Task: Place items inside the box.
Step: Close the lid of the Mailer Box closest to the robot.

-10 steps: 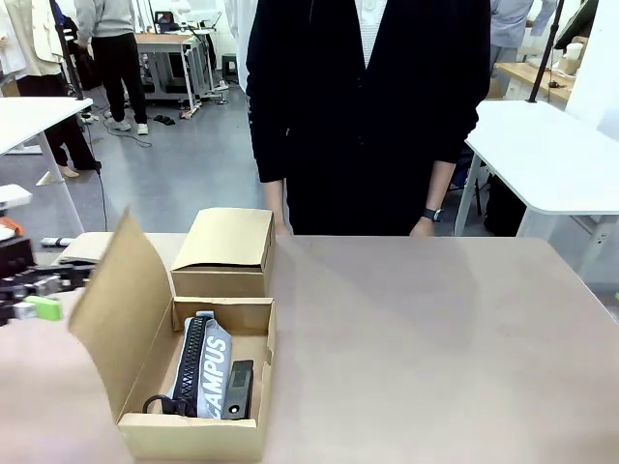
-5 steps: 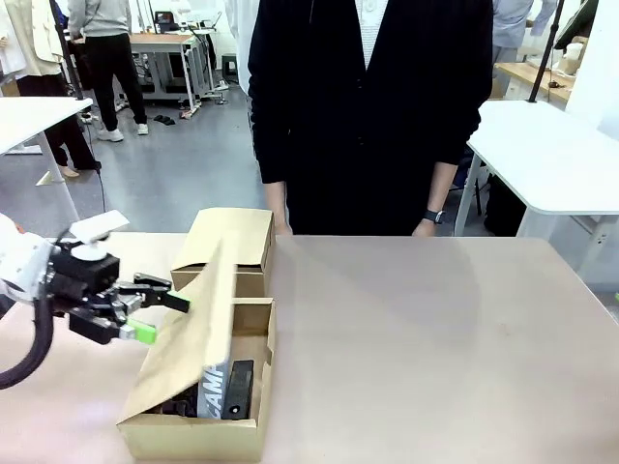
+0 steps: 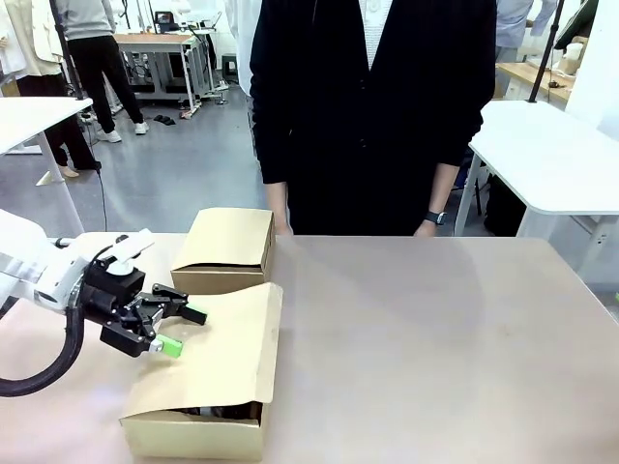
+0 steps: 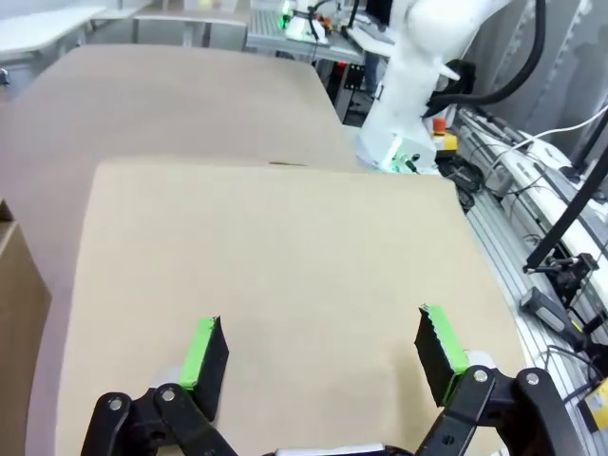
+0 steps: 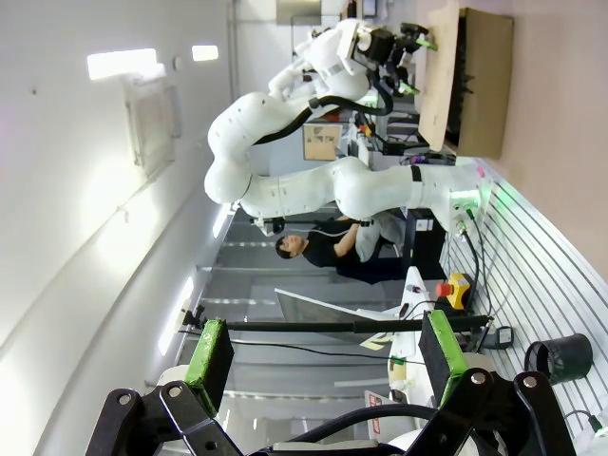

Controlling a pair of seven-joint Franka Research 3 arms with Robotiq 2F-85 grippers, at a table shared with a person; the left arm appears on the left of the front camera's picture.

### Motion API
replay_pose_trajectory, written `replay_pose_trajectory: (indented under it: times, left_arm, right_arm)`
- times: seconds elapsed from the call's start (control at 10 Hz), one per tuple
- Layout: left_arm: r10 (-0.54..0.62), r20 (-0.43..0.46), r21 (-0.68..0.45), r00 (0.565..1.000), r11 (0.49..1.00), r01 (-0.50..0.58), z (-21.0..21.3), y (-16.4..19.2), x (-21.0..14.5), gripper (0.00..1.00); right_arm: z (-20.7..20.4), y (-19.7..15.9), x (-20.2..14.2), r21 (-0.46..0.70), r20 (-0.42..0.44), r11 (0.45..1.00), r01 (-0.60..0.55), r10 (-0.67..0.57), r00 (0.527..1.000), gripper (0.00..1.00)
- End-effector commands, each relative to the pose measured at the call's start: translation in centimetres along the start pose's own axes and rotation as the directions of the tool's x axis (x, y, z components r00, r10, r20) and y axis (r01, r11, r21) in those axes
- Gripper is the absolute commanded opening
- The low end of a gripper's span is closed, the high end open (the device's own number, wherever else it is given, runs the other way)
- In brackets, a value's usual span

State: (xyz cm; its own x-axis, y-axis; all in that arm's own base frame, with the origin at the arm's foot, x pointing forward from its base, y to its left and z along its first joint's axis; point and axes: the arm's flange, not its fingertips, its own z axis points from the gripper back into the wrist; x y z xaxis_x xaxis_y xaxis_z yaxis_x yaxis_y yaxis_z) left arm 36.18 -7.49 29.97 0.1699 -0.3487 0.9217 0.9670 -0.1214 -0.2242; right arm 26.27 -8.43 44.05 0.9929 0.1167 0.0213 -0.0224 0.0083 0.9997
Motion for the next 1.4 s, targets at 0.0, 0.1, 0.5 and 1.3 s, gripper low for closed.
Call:
replay_pose_trajectory:
  times: [0.0, 0.1, 0.5, 1.3]
  left_arm:
    - [-0.026, 0.044, 0.05, 0.999, 0.998, 0.024, -2.2, -8.4, -0.8, 1.0]
    - [-0.047, 0.065, 0.052, 0.997, 0.998, 0.044, -1.4, -8.7, -0.2, 1.0]
    - [0.079, 0.216, -0.105, 0.973, 0.993, -0.058, 8.2, -11.4, 5.8, 1.0]
    - [0.744, 0.253, -0.123, 0.618, 0.659, -0.742, 20.8, -6.8, 1.5, 1.0]
  right_arm:
    - [0.2, 0.1, 0.0, 0.015, 0.004, 1.0, -0.026, 0.026, 1.0, 1.0]
    - [0.2, 0.1, 0.0, 0.015, 0.004, 1.0, -0.026, 0.026, 1.0, 1.0]
    - [0.2, 0.1, 0.0, 0.015, 0.004, 1.0, -0.026, 0.026, 1.0, 1.0]
    - [0.2, 0.1, 0.0, 0.015, 0.004, 1.0, -0.026, 0.026, 1.0, 1.0]
